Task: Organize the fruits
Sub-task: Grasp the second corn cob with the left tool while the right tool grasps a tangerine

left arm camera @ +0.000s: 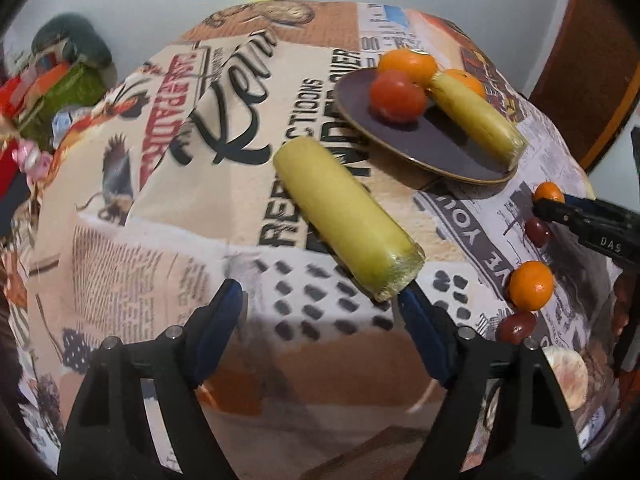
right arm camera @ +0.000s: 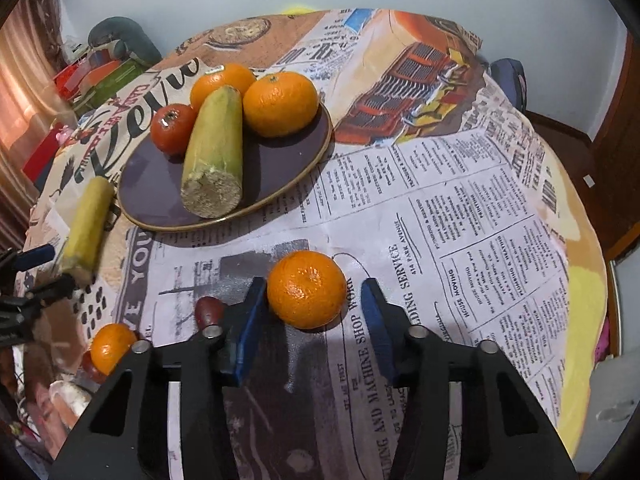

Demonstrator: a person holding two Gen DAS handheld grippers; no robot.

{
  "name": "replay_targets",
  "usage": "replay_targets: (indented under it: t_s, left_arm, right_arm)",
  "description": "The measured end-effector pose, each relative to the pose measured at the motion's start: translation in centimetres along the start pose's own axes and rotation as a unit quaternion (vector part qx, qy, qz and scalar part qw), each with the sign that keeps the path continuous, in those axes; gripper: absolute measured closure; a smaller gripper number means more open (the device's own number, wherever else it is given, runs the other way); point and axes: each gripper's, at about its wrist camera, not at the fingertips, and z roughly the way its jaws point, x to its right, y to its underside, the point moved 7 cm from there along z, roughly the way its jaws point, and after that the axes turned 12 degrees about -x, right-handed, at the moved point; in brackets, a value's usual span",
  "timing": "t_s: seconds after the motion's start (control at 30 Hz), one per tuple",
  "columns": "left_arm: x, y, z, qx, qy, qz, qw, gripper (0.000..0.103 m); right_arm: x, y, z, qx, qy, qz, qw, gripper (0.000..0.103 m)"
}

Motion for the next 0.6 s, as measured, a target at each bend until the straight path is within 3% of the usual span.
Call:
replay_targets:
  t_s: [0.07,0.27,0.37,0.5,0.6]
  left_arm:
    - [0.1,0.0,-0.7,0.005,0.005,0.008,0.9999,0.027]
    - [1.4,-2.0,-3.2,0.049,0.030,0.010,0.9983,0.027]
    - [1.5,-4.0,-2.7,0.056,0.023,-0.001,0.9982,0.027]
    - [0.9,-5.9,-0.5,0.038,0.024,-0.035,0.9984,0.030]
    - [0.8,-6.6,1.3,0.019,0.024,-0.040,0.9987,0.041]
  right_arm:
    - [-0.1,0.0,-0.1,0.002,-0.007,0.000,1.000,0.068]
    - [0.1,0.0,-0.9,0.011,-0.002,0.003,1.000,0.068]
    - [0.3,0.1,-1.7,0.021,-0.002,0.004,1.000,0.068]
    - [0.3,0.3,-2.9,0.034,-0.003,0.002,0.999,0.068]
    - [0.2,0.4,-3.5,0.042,0.000,-0.001,0.999,0.068]
